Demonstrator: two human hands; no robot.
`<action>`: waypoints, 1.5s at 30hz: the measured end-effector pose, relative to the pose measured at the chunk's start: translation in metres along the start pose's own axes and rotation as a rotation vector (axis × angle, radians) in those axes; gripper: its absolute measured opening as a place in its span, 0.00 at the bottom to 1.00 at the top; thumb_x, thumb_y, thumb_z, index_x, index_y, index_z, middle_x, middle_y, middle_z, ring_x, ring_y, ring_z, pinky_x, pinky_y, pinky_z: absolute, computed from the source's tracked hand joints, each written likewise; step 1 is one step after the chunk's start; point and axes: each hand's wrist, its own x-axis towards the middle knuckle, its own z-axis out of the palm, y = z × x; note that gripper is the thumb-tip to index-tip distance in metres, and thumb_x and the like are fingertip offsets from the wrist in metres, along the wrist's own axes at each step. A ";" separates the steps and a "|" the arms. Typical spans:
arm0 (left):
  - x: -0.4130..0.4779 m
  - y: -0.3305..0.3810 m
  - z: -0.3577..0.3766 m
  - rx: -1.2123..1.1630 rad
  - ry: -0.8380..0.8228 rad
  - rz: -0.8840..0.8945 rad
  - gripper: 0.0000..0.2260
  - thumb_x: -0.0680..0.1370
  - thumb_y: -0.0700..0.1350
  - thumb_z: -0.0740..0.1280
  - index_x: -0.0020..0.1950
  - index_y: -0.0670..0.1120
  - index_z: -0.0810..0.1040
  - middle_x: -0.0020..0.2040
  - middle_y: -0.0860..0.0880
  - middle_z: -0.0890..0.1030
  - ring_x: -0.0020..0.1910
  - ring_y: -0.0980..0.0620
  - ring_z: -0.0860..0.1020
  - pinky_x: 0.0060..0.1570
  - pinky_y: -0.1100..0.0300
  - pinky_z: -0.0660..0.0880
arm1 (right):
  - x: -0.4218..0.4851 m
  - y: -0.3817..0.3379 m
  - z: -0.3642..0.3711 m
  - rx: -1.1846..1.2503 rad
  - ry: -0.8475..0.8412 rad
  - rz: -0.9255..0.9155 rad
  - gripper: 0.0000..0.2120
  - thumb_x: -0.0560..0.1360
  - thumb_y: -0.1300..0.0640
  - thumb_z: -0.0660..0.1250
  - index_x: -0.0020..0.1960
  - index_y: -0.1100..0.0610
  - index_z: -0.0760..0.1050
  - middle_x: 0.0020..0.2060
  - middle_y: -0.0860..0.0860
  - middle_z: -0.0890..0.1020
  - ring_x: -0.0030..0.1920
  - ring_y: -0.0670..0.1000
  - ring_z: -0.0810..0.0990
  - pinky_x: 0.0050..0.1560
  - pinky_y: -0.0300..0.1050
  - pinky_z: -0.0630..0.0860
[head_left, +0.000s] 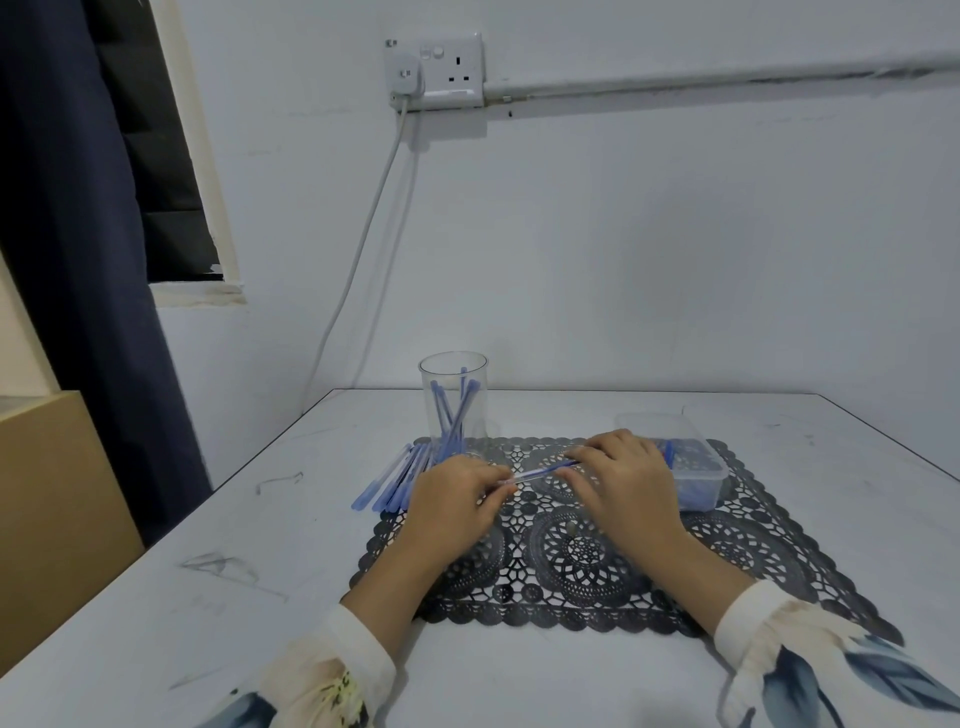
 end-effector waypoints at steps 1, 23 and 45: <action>0.000 0.000 0.000 -0.003 0.007 0.006 0.12 0.76 0.54 0.65 0.57 0.52 0.81 0.48 0.54 0.83 0.46 0.57 0.77 0.48 0.60 0.74 | 0.000 0.001 0.000 -0.020 -0.005 0.021 0.14 0.71 0.45 0.68 0.43 0.55 0.82 0.38 0.50 0.82 0.41 0.51 0.78 0.42 0.50 0.75; 0.002 -0.001 0.005 0.071 0.088 0.136 0.08 0.73 0.51 0.70 0.50 0.50 0.84 0.38 0.54 0.83 0.37 0.54 0.78 0.36 0.59 0.75 | 0.000 -0.022 -0.005 0.351 0.028 0.047 0.13 0.61 0.74 0.74 0.41 0.61 0.82 0.36 0.53 0.78 0.40 0.44 0.73 0.45 0.30 0.69; 0.005 -0.006 -0.004 0.105 -0.080 -0.039 0.12 0.78 0.54 0.63 0.57 0.54 0.80 0.44 0.54 0.82 0.46 0.55 0.77 0.43 0.62 0.71 | 0.018 -0.010 -0.028 0.282 -0.668 0.147 0.10 0.73 0.60 0.62 0.48 0.50 0.79 0.40 0.44 0.78 0.39 0.41 0.75 0.42 0.36 0.72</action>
